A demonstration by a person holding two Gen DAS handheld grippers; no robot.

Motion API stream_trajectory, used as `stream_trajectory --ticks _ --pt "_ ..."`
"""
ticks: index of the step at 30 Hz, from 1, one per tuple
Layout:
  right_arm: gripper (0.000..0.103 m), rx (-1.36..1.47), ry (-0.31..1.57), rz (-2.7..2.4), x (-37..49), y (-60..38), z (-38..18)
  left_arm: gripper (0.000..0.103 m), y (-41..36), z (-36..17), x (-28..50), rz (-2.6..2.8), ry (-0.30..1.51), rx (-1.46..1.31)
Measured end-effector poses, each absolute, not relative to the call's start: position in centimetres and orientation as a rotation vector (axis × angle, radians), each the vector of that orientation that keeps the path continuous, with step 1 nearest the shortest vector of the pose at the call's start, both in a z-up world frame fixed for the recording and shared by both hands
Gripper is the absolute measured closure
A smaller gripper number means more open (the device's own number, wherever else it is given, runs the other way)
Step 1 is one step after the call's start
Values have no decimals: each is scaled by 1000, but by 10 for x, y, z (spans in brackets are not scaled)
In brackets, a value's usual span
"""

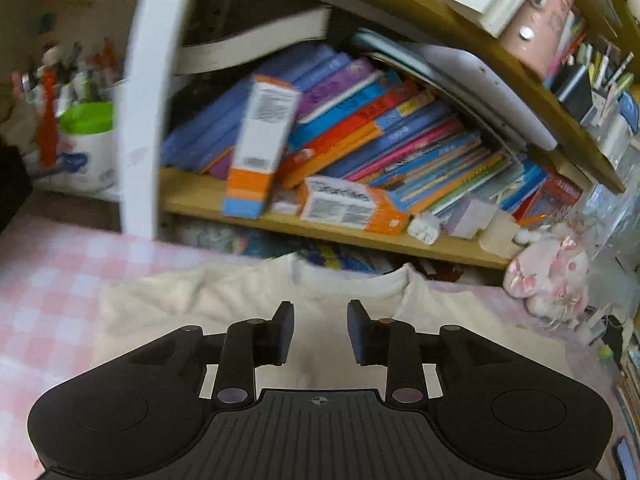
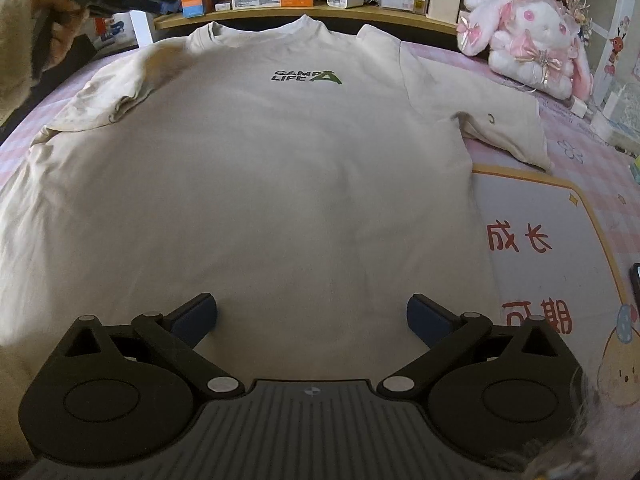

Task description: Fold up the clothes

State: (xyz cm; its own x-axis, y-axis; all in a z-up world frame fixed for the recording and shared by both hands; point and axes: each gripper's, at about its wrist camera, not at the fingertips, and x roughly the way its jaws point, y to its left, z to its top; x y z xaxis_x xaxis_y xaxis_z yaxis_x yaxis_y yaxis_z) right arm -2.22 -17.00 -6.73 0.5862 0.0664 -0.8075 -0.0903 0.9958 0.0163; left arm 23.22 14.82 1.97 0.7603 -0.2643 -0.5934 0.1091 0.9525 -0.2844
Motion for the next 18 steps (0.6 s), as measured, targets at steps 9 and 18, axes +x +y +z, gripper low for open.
stream_trajectory --ticks 9,18 --pt "0 -18 933 70 -21 -171 -67 73 114 -33 163 -229 857 112" --pt "1 -8 939 56 -19 -175 -64 55 141 -11 129 -67 724 35"
